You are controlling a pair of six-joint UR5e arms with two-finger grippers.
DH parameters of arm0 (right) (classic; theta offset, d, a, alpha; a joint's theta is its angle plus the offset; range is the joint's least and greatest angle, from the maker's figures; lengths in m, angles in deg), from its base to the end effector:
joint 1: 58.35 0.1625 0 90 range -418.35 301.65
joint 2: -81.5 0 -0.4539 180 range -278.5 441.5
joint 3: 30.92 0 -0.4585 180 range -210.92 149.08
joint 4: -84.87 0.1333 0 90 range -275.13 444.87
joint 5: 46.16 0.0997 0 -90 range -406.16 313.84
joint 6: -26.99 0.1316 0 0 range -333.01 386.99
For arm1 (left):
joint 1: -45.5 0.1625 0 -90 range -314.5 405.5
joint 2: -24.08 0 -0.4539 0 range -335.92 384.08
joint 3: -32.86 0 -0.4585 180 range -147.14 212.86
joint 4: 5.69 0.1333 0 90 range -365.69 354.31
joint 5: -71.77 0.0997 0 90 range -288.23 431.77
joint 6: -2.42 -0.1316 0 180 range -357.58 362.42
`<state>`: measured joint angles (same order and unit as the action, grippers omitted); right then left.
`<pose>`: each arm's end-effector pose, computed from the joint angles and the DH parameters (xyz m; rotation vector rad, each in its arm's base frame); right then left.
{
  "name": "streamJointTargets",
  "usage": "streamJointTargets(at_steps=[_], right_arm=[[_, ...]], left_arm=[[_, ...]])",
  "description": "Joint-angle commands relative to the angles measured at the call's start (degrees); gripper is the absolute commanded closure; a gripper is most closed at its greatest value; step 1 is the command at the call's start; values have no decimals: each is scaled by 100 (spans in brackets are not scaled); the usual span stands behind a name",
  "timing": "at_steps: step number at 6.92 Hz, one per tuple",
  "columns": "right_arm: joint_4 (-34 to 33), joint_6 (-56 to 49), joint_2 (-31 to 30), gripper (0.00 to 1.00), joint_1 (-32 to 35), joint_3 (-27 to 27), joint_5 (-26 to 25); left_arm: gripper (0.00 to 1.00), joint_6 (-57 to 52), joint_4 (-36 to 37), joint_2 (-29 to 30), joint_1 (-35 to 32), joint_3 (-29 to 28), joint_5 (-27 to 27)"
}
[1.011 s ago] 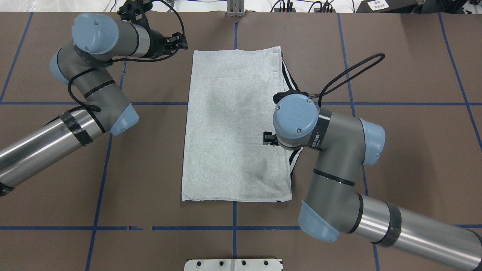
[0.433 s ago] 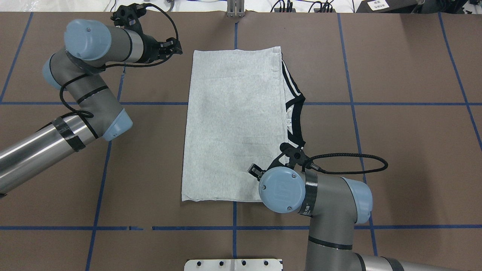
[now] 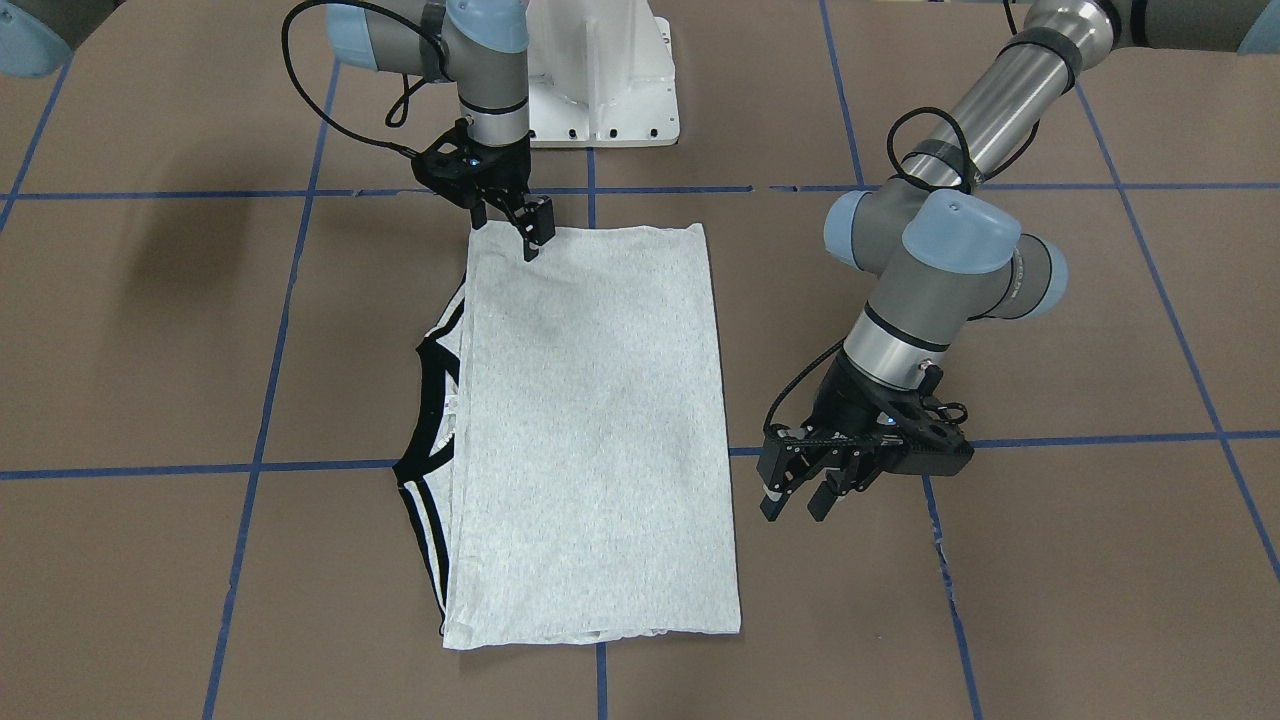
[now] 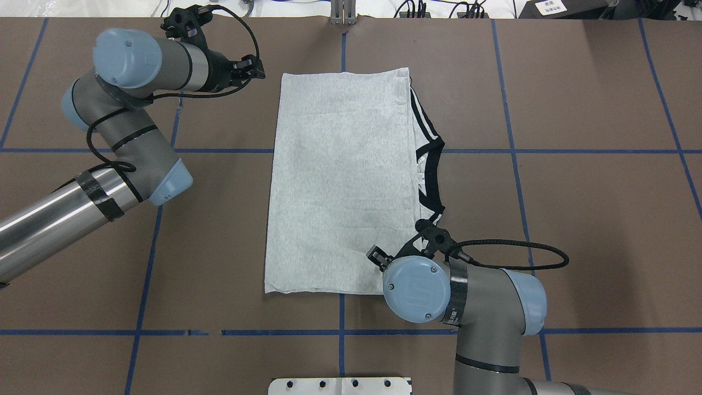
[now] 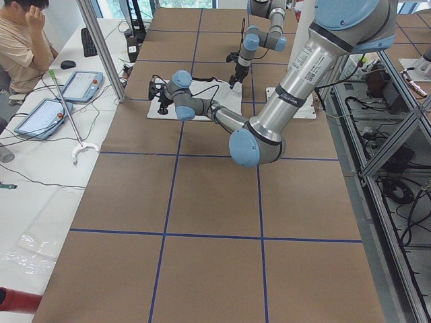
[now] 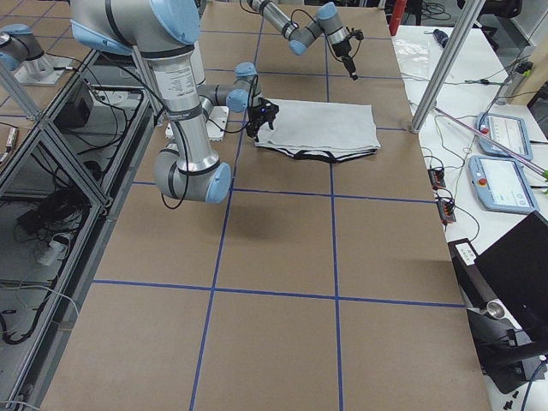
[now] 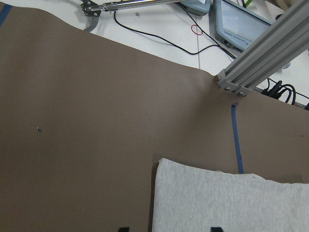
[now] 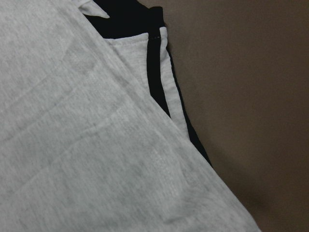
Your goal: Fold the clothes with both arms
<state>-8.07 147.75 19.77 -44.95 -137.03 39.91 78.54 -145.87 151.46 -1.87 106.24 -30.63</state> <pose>-0.6522 -0.3017 0.2740 -0.0454 -0.7434 0.7607 0.5040 -0.7027 0.3084 0.4692 1.1638 -0.3726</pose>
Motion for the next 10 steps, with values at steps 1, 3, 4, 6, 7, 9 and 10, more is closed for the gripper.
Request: streamJointTargets(at_steps=[1, 3, 4, 6, 7, 9, 10], right_arm=[[3, 166, -23, 8, -22, 19, 7], [82, 167, -49, 14, -22, 46, 24], [83, 167, -49, 15, -22, 46, 33], [91, 271, -120, 29, -22, 28, 33], [91, 342, -146, 41, -22, 28, 33], [91, 343, -137, 81, -22, 20, 50], [83, 334, -137, 100, -22, 28, 68]], left_arm=[[36, 0, 0, -3, 0, 2, 1], [36, 0, 0, -3, 0, 10, 10], [36, 0, 0, -3, 0, 19, 10], [36, -9, 0, -37, -9, 141, 1], [36, -9, 0, -81, 0, 168, 1], [37, -9, 0, -186, -9, 326, 1], [37, -9, 9, -222, -9, 362, 1]])
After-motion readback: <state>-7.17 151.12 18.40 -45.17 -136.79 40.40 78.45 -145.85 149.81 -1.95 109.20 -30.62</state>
